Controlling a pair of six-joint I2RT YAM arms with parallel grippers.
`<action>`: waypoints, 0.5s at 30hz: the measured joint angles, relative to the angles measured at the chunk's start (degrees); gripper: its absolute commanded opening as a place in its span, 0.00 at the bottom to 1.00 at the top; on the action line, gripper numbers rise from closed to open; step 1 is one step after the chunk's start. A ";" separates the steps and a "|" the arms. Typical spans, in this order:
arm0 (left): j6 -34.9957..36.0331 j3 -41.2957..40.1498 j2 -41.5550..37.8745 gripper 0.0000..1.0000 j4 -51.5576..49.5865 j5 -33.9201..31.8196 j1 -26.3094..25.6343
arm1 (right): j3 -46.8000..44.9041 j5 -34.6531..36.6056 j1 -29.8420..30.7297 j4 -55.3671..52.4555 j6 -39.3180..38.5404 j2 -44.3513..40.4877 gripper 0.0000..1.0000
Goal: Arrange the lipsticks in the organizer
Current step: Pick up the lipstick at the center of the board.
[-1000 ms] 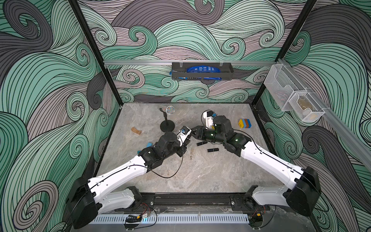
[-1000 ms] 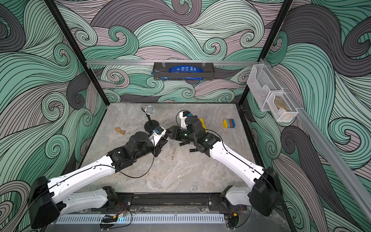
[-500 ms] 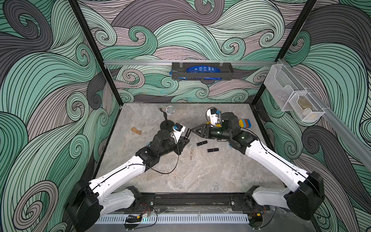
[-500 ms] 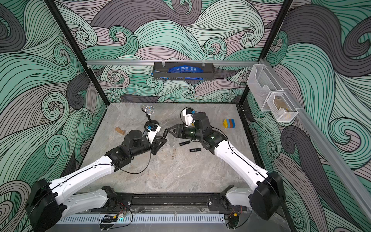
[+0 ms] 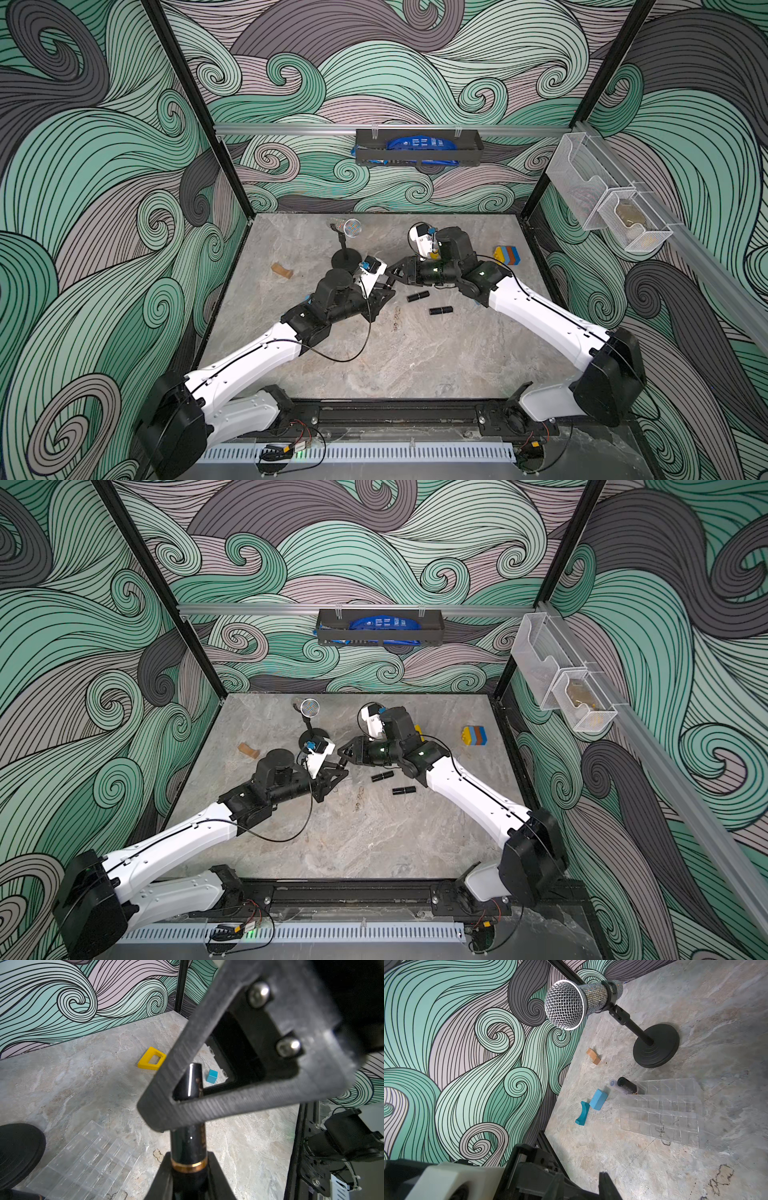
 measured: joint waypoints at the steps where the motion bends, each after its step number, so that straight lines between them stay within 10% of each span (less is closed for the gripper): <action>1: 0.17 0.00 0.00 0.19 -0.17 -0.04 0.00 | 0.00 0.04 0.00 0.00 0.04 0.02 0.21; 7: 0.00 0.46 -2.03 0.78 -4.33 -3.91 -0.04 | -0.20 -0.09 -0.81 0.87 0.98 0.57 0.16; 15: -3.87 7.96 -8.07 0.82 -20.87 -18.27 7.50 | -10.45 17.29 -0.22 15.56 1.79 -0.42 0.12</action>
